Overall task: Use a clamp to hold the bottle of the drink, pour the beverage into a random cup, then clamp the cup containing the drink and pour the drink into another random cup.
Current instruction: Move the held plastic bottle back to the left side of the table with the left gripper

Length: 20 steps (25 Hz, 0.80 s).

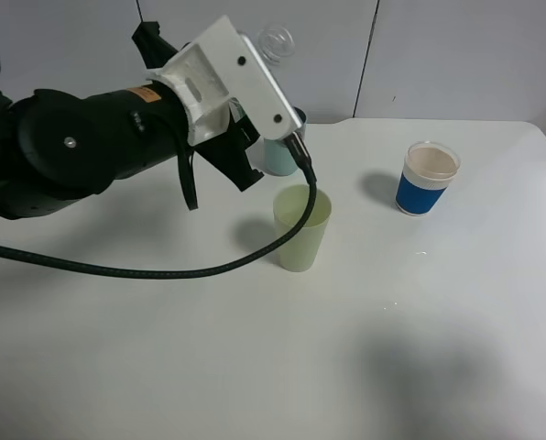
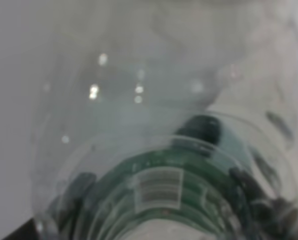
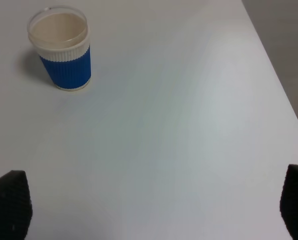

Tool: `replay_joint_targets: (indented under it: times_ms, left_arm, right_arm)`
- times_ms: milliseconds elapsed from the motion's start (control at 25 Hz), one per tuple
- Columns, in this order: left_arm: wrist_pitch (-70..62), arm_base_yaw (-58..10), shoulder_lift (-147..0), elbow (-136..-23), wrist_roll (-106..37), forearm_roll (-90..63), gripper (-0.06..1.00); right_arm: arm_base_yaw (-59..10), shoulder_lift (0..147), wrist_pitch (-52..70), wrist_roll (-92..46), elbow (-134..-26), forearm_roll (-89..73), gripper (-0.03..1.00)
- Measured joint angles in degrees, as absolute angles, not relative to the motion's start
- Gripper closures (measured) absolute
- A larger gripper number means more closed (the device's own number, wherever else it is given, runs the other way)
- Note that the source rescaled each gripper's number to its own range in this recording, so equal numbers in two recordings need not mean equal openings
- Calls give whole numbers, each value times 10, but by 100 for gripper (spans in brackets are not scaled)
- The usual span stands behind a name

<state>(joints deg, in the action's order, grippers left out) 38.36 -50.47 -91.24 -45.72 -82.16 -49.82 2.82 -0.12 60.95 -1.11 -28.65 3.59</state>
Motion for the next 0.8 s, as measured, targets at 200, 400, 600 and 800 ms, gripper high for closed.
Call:
replay_joint_targets:
  times_ms: [200,400,600,800]
  left_arm:
    - [341,-452,-881,-412,-560,-356,87]
    - [337,-387,-860,-352,-264,-151,87]
    - [377,-332,-859,-281,-84,-45,87]
    - [448,-298,-858,-223,-31,-5,87]
  right_arm:
    - [28,-1,610,-11,-286,36,-3]
    - [28,-1,610,-11,-286,36,-3]
    - [28,-1,610,-11,-286,36,-3]
    - [28,-1,610,-11,-286,36,-3]
